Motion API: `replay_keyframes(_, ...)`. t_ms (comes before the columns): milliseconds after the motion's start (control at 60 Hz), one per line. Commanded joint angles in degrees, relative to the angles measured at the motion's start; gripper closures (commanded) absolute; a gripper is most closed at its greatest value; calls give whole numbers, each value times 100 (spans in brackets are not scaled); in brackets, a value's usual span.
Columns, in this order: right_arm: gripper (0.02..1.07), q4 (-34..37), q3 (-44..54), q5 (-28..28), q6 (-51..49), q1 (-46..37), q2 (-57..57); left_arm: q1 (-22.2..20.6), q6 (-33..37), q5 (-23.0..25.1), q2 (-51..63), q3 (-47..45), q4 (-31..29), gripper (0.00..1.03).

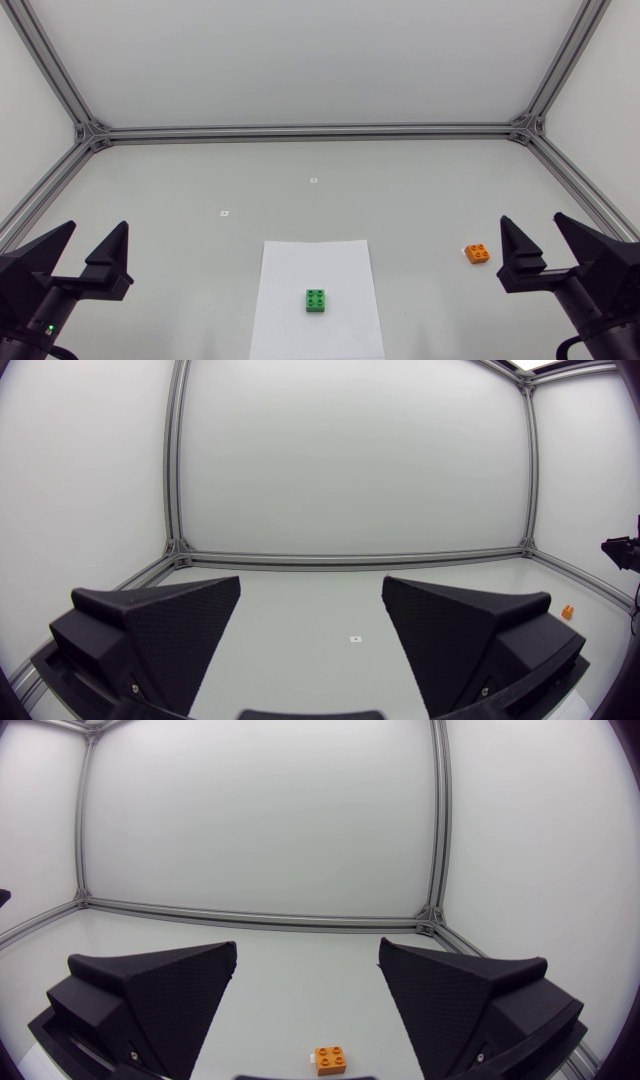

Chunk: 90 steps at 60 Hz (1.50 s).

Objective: Pick up the orange 2x2 brick with the right arm and stack it on top of the green 2x2 brick in the center

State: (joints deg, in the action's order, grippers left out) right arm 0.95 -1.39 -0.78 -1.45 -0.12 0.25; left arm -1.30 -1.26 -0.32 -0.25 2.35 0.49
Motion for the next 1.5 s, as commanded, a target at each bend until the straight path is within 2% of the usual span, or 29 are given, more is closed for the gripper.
replay_keyframes(0, 6, -95, 148, 16, 154, -23, -69, 16, 73, 23, -45, -235, -84, 4)
replay_keyframes(300, 6, -121, 33, -10, 198, -23, -69, 16, 73, 23, -45, -235, -84, 4)
replay_keyframes(717, 6, 256, -1100, -28, 181, -41, 28, 16, 73, 23, -45, -235, -84, 4)
replay_keyframes(1083, 6, 511, -2331, 25, 189, -67, 1768, 16, 73, 23, -45, -235, -84, 4)
replay_keyframes(1350, 6, 1619, -3605, -45, 181, -208, 3403, 16, 73, 23, -45, -235, -84, 4)
replay_keyframes(1483, 6, 2647, -4467, -125, -4, -366, 4361, 16, 73, 23, -45, -235, -84, 4)
